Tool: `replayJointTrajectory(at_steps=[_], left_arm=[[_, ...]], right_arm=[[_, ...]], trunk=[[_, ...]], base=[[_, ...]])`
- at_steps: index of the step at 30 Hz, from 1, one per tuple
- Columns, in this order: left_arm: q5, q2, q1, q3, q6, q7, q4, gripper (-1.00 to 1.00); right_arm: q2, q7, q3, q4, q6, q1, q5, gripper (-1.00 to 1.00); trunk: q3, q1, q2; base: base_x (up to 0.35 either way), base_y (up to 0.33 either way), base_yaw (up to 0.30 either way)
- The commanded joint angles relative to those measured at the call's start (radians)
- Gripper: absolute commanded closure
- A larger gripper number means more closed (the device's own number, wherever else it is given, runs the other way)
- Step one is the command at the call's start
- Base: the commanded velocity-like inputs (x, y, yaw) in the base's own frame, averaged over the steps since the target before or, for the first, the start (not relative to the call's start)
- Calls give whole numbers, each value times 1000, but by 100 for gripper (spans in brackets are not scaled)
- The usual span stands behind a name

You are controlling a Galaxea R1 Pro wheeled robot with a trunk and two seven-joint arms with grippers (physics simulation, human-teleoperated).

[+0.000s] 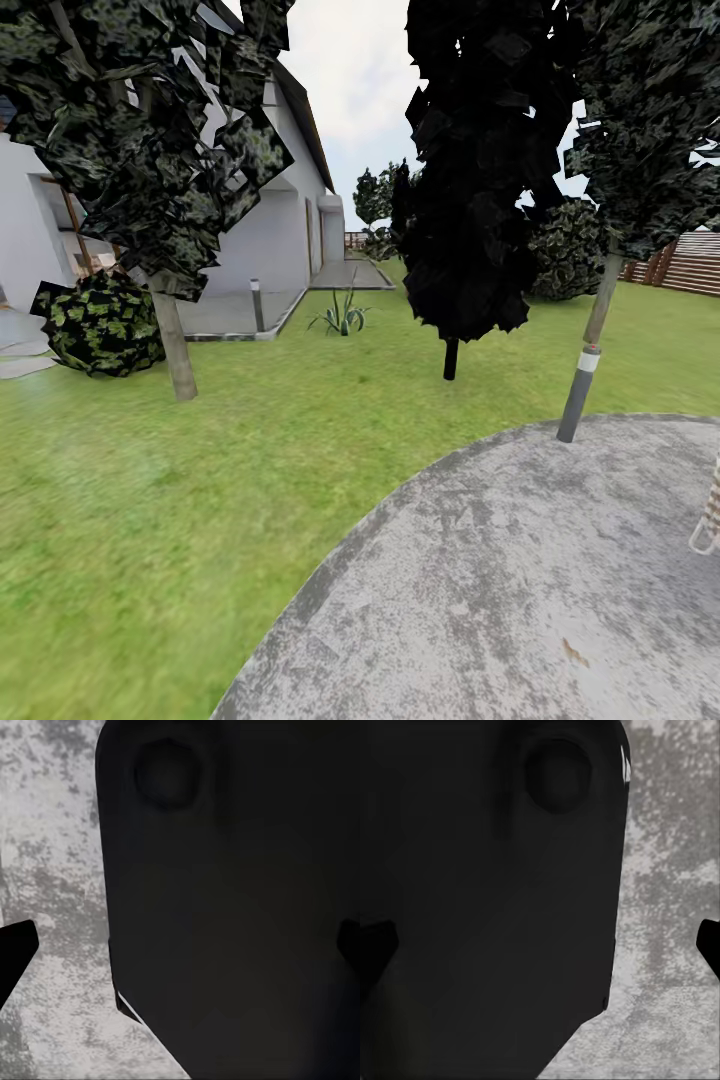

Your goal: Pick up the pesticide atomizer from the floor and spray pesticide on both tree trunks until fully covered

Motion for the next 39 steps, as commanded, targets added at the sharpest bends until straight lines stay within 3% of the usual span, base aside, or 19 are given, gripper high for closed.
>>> replayJointTrajectory(at_steps=[1, 6, 12, 24, 29, 34, 35, 39], left_arm=[[3, -6, -6, 1, -6, -1, -6, -100], [2, -22, -35, -13, -34, -11, -34, -100], [8, -19, -70, -10, -68, -12, -68, -100], [10, -6, -129, -3, -135, -6, -136, -100], [9, 4, -137, 23, -163, -5, -164, -100], [8, 32, -162, 52, -191, -6, -193, -100], [7, 35, -178, 112, -230, -6, -290, -100], [6, 40, -195, 119, -228, -5, -350, -100]], right_arm=[[6, 3, -2, -6, -6, -6, -1, -100], [34, 3, 10, -34, -34, -35, 8, -100], [61, -1, 15, -69, -67, -69, 16, -100], [1, -5, 4, -137, -135, -124, 11, -100], [-25, -5, 3, -165, -163, -125, 10, -100], [-30, -5, 3, -193, -191, -126, 11, -100], [-30, -6, 3, -438, -332, -126, 11, -100], [-31, -6, 3, -516, -337, -127, 12, -100]], trunk=[[0, 0, 0], [0, 0, 0], [0, 0, 0], [0, 0, 0], [0, 0, 0], [0, 0, 0], [0, 0, 0], [0, 0, 0]], base=[[0, 0, 0], [0, 0, 0], [0, 0, 0], [0, 0, 0], [0, 0, 0], [0, 0, 0], [0, 0, 0], [0, 0, 0]])
